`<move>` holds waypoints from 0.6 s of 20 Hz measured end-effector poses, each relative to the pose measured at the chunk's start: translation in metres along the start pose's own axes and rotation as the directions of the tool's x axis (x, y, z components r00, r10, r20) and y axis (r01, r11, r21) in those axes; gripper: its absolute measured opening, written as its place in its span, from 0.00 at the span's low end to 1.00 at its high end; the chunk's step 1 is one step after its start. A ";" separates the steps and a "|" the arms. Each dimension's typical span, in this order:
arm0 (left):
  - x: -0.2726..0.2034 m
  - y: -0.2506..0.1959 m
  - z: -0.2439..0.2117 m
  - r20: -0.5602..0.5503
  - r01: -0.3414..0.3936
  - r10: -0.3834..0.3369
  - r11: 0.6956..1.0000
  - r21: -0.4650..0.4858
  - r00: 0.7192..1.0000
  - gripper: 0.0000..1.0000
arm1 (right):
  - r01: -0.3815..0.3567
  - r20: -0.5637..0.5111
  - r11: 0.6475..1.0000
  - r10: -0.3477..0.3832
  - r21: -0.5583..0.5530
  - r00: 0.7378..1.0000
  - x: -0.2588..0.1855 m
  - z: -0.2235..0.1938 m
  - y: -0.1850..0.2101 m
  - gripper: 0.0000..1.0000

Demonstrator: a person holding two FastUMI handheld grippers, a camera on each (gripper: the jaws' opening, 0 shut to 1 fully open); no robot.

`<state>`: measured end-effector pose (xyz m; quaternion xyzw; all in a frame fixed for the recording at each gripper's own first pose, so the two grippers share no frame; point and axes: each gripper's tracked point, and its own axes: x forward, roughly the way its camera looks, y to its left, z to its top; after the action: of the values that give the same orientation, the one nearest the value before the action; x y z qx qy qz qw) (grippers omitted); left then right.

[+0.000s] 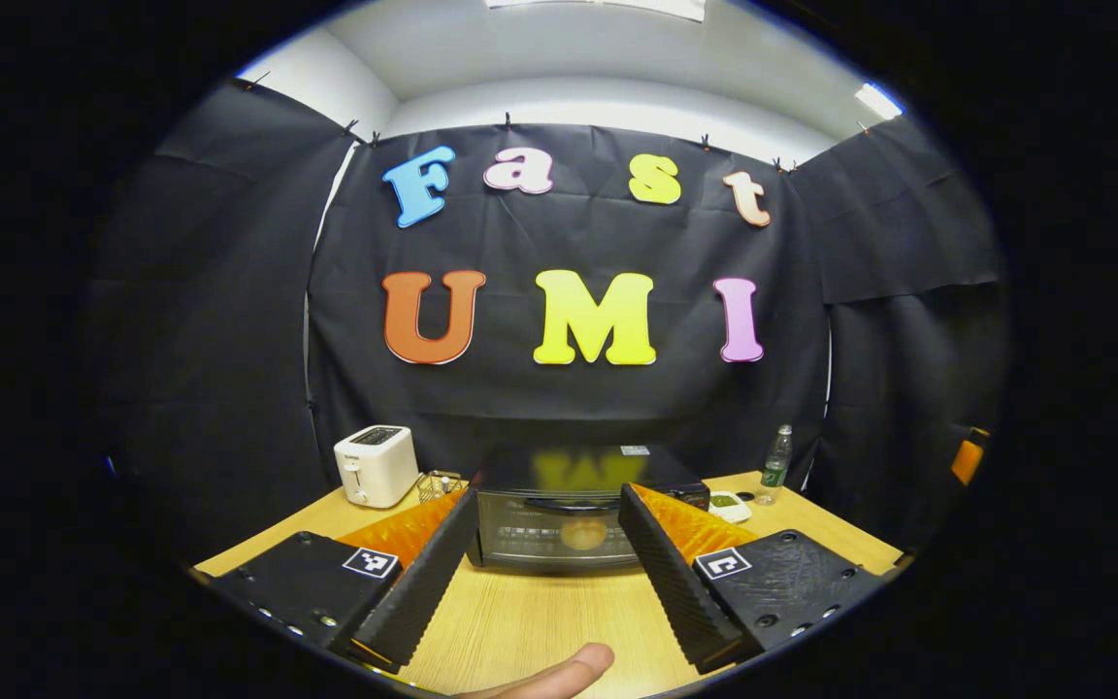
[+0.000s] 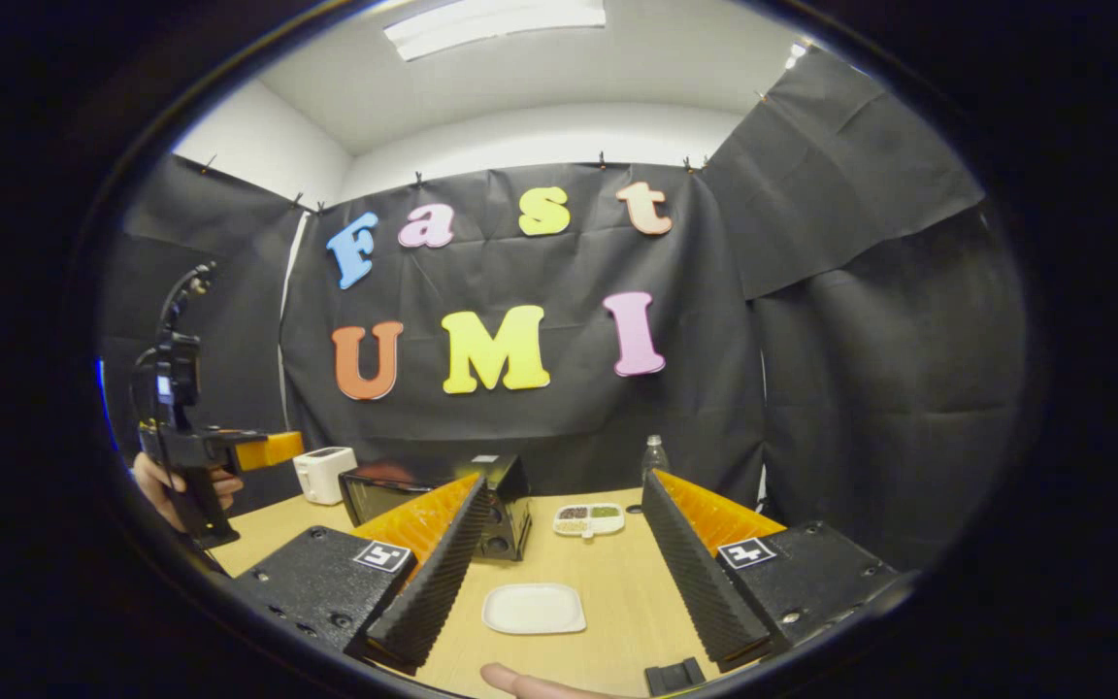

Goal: Open the electric oven with the left hand, put the food in, and close the electric oven.

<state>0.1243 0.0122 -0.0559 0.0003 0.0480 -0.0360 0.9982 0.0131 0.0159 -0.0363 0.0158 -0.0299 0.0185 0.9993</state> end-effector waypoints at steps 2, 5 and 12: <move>-0.022 -0.002 0.010 0.030 0.006 -0.006 1.000 -0.001 1.000 0.94 | 0.000 -0.001 1.000 0.000 -0.004 1.000 -0.003 0.002 0.004 0.96; -0.051 -0.004 0.018 0.056 0.002 -0.002 1.000 0.000 0.998 0.94 | 0.003 0.002 1.000 -0.003 -0.009 1.000 -0.009 0.005 0.004 0.96; -0.107 -0.005 -0.002 0.049 -0.008 0.009 1.000 -0.023 0.999 0.94 | 0.005 0.010 1.000 -0.005 0.000 1.000 -0.021 0.008 0.011 0.96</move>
<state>0.0173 0.0148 -0.0474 -0.0119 0.0241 -0.0311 0.9992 -0.0091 0.0261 -0.0295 0.0161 -0.0348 0.0159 0.9991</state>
